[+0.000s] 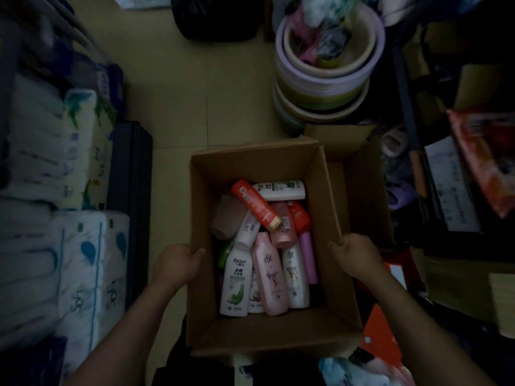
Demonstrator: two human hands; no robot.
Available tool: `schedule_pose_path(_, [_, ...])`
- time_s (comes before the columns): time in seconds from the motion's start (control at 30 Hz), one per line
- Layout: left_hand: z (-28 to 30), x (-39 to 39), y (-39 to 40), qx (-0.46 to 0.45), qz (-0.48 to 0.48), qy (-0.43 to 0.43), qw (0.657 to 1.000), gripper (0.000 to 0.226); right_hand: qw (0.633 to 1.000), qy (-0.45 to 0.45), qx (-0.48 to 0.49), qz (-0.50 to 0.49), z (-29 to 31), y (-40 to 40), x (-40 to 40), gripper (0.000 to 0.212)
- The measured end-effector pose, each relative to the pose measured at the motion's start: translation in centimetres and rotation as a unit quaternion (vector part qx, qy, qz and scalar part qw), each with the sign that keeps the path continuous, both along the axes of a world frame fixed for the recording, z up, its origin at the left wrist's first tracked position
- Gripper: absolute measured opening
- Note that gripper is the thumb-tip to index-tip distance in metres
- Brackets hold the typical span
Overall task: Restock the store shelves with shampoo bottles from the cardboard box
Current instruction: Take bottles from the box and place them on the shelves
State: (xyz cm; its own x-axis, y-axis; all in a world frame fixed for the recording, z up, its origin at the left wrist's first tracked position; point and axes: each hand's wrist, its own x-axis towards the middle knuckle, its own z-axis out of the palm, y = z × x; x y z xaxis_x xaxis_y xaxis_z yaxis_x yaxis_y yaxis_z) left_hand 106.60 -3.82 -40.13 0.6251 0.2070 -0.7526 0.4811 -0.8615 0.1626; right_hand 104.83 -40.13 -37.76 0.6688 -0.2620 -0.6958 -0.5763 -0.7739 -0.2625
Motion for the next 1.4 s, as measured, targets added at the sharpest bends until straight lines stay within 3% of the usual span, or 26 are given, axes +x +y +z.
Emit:
schedule_pose_path(0.37, [17.1, -14.8, 1.7, 0.022, -0.038, -0.091, 0.995, 0.051, 0.998, -0.059, 0.027, -0.025, 17.8, 1.2, -16.4, 0.032])
schedule_pose_path(0.63, [23.0, -27.2, 3.6, 0.016, -0.150, -0.092, 0.984, 0.049, 0.990, -0.071, -0.003, -0.125, 22.6, 4.8, -36.1, 0.034])
schedule_pose_path(0.9, [24.0, -40.6, 3.5, 0.014, -0.286, -0.031, 0.958, 0.044, 0.972, -0.013, -0.001, -0.234, 24.3, 7.7, -56.8, 0.033])
schedule_pose_path(1.17, [23.1, -54.4, 1.6, -0.019, -0.363, 0.027, 0.931, 0.044, 0.953, 0.038, -0.028, -0.299, 24.7, 8.8, -75.7, 0.032])
schedule_pose_path(1.4, [22.5, -67.5, -3.1, -0.037, -0.417, 0.013, 0.908, 0.043, 0.935, 0.044, -0.035, -0.349, 23.2, 6.3, -92.2, 0.037])
